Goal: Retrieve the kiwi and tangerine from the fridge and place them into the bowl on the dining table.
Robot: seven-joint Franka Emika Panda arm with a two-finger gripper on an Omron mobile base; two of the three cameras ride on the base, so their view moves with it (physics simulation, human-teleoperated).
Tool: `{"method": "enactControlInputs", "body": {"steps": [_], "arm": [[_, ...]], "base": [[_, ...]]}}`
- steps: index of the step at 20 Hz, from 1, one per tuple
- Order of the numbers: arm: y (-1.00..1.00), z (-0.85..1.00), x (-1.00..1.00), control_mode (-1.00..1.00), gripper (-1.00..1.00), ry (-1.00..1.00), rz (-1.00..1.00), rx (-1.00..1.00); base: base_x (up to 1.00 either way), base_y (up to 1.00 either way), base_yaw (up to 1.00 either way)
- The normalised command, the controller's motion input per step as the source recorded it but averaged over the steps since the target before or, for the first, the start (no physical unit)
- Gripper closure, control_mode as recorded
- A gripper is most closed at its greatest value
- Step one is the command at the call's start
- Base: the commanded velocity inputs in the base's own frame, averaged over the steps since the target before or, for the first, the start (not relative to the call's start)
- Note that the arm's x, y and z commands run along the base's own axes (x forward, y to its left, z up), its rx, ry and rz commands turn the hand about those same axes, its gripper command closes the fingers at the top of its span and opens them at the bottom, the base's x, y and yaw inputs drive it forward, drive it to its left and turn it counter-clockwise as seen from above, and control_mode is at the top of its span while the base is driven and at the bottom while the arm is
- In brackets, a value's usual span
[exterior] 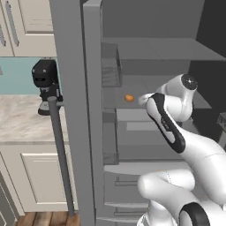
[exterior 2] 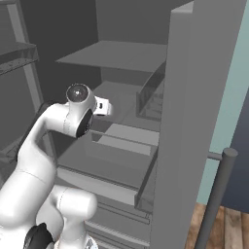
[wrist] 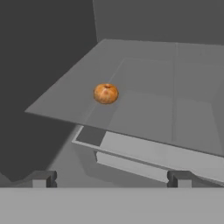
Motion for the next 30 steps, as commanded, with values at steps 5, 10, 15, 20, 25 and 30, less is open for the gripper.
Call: {"method": "enactControlInputs", "body": {"steps": [5,10,15,20,25,30], "arm": [[0.04,-0.18,0.28,-1.00,-1.00,0.04,0.00,0.00],[0.05,-0.36,0.27,-1.00,-1.00,0.00,0.00,0.00],[0.07,-0.31,0.33,-1.00,-1.00,0.00,0.00,0.00],[0.07,-0.05,0.28,-1.00,-1.00,0.00,0.00,0.00],[0.06,0.00,0.18,-1.00,-1.00,0.02,0.00,0.00],[0.01,0.00,0.20,-1.00,-1.00,0.07,0.00,0.00]], "base": [[0.00,0.00,0.00],[0.00,0.00,0.00],[0.00,0.00,0.00],[0.00,0.00,0.00],[0.00,0.00,0.00],[0.00,0.00,0.00]]}}
